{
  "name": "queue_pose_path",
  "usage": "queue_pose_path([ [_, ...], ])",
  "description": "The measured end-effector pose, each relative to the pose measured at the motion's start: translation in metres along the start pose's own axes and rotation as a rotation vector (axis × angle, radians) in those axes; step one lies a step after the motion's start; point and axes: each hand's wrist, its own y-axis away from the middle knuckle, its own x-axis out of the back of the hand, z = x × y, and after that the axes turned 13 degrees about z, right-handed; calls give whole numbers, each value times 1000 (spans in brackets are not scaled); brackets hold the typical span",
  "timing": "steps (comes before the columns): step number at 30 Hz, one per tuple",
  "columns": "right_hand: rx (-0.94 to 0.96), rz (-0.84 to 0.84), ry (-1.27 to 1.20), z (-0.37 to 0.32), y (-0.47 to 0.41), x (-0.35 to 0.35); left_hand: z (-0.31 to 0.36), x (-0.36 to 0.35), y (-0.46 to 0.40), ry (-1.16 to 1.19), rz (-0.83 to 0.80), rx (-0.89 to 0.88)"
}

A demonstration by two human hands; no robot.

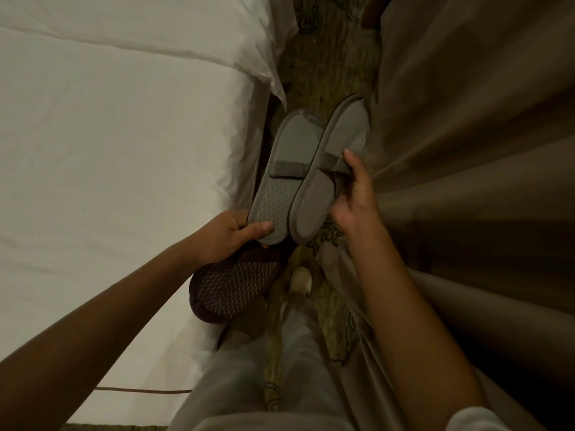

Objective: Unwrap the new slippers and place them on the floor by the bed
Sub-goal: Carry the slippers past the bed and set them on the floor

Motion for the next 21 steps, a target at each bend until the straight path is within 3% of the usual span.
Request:
queue_pose_path([
  [5, -12, 9, 12, 4, -10, -1, -8, -8, 3, 51, 23, 35],
  [10, -13, 60, -71, 7, -27, 2, -29, -14, -6, -80, 43, 89],
  [15, -8, 173, -116, 24, -88, 20, -109, -53, -32, -157, 83, 152],
  [21, 3, 304, -38, 92, -200, 59, -226, -128, -80, -41, 249, 333],
])
